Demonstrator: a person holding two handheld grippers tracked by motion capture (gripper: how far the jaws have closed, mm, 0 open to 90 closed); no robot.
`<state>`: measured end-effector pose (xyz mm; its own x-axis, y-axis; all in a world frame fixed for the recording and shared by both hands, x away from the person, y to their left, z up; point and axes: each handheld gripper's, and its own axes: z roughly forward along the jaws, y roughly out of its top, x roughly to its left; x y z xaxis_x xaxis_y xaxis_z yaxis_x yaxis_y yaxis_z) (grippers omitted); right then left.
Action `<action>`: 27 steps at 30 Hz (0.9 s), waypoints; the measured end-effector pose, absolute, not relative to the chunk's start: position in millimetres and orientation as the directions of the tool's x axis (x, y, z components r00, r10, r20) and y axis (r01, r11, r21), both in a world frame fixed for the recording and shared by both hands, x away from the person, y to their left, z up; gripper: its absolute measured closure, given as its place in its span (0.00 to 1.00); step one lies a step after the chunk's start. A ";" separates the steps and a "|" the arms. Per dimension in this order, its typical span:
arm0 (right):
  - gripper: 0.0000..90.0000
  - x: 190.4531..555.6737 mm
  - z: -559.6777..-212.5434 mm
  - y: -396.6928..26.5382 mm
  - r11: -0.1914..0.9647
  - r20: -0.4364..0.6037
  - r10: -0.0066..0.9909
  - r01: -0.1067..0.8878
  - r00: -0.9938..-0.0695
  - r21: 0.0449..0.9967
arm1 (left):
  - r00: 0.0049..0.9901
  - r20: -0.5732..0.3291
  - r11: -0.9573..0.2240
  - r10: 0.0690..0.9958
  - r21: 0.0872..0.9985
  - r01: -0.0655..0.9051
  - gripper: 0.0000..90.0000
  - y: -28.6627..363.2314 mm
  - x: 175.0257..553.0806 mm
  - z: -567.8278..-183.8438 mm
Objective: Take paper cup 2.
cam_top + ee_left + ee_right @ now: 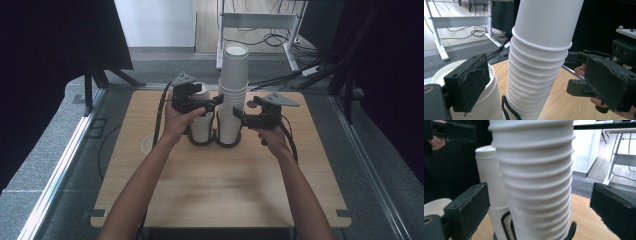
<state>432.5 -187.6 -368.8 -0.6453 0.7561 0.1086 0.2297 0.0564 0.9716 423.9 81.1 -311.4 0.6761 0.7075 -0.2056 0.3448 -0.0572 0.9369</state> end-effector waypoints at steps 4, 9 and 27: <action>0.02 437.9 -365.0 -185.7 0.053 0.111 0.759 0.230 -0.642 0.972 | 0.681 -0.206 -0.063 0.703 0.935 0.349 0.07 79.0 426.9 -308.2; 0.00 441.7 -362.5 -181.4 0.061 0.109 0.755 0.235 -0.646 0.970 | 0.675 -0.196 -0.068 0.711 0.936 0.344 0.07 78.3 429.4 -305.6; 0.00 462.2 -346.1 -156.8 0.072 0.096 0.746 0.223 -0.659 0.972 | 0.680 -0.174 -0.083 0.712 0.941 0.327 0.07 64.3 442.6 -293.3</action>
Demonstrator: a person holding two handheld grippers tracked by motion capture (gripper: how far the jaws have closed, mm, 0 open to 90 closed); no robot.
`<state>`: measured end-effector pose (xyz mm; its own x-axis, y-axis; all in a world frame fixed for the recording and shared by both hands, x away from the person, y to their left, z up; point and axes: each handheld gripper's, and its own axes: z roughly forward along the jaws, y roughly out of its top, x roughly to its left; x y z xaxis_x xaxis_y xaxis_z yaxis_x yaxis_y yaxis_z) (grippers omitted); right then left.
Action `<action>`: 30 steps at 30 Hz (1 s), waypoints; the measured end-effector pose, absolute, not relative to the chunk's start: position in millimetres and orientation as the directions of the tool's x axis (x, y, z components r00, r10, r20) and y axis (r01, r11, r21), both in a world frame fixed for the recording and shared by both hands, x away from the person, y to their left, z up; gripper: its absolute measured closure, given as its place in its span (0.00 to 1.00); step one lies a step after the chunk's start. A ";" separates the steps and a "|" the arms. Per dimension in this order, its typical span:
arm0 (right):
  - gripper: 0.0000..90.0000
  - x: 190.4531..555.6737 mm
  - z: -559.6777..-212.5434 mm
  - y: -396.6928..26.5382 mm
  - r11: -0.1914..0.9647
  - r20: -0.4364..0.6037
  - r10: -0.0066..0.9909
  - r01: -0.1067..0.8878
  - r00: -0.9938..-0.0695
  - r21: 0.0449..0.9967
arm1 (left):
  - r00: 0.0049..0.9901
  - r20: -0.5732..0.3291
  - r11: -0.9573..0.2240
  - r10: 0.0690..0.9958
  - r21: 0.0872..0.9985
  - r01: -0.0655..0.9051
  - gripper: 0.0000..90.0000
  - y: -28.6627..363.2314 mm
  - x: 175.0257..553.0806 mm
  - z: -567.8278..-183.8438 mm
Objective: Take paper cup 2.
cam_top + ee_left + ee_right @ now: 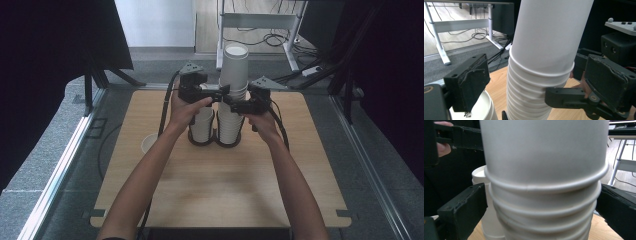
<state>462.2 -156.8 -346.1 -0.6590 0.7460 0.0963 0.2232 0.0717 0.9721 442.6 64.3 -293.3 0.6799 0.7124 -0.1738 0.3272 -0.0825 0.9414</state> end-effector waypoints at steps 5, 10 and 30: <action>0.02 464.9 -346.1 -158.1 0.062 0.107 0.744 0.228 -0.659 0.972 | 0.682 -0.171 -0.083 0.711 0.943 0.324 0.07 61.8 445.0 -292.5; 0.03 463.8 -345.9 -158.2 0.075 0.094 0.740 0.221 -0.666 0.972 | 0.684 -0.173 -0.085 0.709 0.941 0.327 0.07 59.0 448.2 -293.5; 0.05 461.1 -345.5 -158.2 0.098 0.058 0.743 0.194 -0.666 0.976 | 0.694 -0.129 -0.135 0.708 0.940 0.313 0.05 29.6 468.7 -291.2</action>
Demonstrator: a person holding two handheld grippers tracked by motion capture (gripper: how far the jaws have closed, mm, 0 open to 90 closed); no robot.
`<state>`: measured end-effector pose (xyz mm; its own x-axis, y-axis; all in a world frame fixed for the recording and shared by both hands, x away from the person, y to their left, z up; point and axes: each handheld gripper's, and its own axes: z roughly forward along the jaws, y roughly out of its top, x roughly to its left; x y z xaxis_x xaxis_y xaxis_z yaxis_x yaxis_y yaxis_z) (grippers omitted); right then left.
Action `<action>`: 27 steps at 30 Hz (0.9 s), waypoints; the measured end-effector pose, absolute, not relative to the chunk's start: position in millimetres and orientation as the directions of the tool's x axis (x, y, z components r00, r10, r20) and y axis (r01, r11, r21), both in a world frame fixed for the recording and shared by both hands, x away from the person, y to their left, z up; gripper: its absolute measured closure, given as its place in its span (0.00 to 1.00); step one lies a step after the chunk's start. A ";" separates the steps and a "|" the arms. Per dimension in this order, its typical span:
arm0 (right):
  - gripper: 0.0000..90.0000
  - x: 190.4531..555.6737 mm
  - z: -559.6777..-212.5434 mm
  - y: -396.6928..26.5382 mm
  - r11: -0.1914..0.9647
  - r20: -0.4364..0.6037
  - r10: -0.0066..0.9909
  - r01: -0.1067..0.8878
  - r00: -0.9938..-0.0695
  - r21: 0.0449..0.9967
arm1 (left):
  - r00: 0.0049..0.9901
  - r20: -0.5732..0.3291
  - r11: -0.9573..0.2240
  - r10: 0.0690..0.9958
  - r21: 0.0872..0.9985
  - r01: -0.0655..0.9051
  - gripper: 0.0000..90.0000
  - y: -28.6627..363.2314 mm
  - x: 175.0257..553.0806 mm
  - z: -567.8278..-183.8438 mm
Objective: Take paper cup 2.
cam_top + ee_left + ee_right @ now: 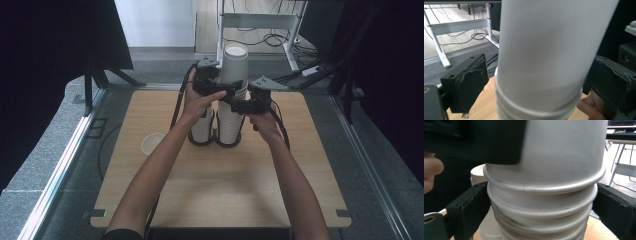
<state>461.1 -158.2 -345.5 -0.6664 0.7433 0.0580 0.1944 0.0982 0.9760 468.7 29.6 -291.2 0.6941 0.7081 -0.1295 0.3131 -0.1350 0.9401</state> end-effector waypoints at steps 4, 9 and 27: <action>0.05 460.9 -345.2 -158.2 0.102 0.053 0.742 0.191 -0.668 0.976 | 0.692 -0.119 -0.149 0.712 0.938 0.314 0.06 20.3 473.9 -293.0; 0.05 459.9 -345.4 -158.2 0.102 0.053 0.741 0.190 -0.670 0.976 | 0.678 -0.130 -0.136 0.724 0.936 0.325 0.06 12.2 480.3 -297.9; 0.06 461.0 -346.0 -160.3 0.104 0.051 0.740 0.189 -0.671 0.976 | 0.660 -0.097 -0.085 0.745 0.967 0.239 0.14 14.8 468.9 -276.1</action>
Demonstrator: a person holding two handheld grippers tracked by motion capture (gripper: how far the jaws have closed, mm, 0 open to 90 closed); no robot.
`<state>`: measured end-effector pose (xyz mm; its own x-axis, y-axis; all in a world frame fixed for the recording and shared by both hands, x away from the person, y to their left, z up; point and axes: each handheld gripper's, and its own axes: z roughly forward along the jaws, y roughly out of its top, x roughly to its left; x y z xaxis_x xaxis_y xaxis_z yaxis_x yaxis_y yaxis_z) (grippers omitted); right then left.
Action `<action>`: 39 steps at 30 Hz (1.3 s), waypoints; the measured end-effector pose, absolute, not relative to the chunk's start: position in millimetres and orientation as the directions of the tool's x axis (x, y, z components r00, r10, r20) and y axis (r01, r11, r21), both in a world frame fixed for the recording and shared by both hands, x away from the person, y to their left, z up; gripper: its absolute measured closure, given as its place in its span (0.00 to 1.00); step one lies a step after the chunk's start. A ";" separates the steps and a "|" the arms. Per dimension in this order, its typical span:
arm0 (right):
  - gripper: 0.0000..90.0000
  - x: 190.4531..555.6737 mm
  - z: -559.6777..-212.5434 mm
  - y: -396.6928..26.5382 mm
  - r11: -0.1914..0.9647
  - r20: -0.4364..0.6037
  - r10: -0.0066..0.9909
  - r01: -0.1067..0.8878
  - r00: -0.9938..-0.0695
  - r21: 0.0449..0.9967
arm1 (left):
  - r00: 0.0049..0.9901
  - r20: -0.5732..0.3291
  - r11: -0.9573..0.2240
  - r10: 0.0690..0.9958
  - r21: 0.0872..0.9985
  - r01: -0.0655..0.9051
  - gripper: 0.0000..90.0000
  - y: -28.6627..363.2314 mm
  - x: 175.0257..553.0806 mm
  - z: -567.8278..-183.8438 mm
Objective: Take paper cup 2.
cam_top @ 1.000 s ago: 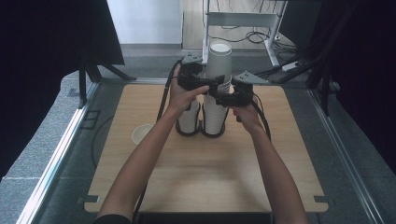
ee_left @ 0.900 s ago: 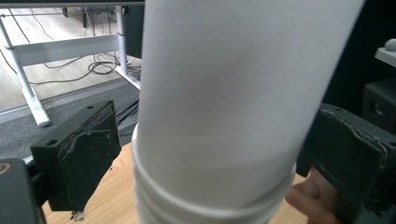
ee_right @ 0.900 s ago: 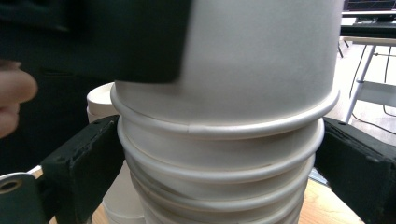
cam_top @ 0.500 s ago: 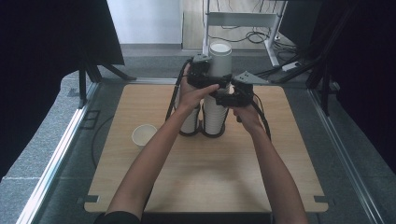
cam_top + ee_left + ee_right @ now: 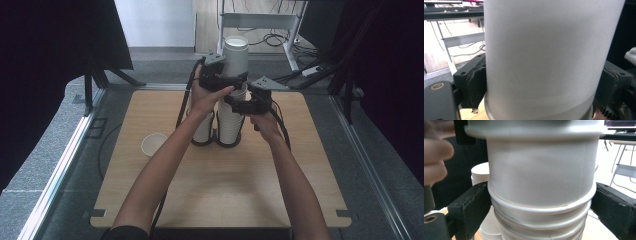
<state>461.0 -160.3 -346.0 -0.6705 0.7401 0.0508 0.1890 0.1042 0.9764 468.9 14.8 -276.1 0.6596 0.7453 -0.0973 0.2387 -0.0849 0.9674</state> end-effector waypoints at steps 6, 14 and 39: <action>0.06 460.7 -345.9 -160.5 0.108 0.046 0.739 0.185 -0.673 0.977 | 0.668 -0.099 -0.059 0.738 0.976 0.210 0.14 18.5 466.7 -261.2; 0.06 460.3 -345.6 -160.6 0.111 0.047 0.738 0.190 -0.674 0.976 | 0.678 -0.111 -0.017 0.727 0.984 0.179 0.14 23.1 464.0 -238.2; 0.09 457.1 -348.3 -164.5 0.090 0.057 0.748 0.186 -0.662 0.978 | 0.717 -0.032 -0.045 0.696 0.995 0.088 0.15 57.6 415.3 -211.3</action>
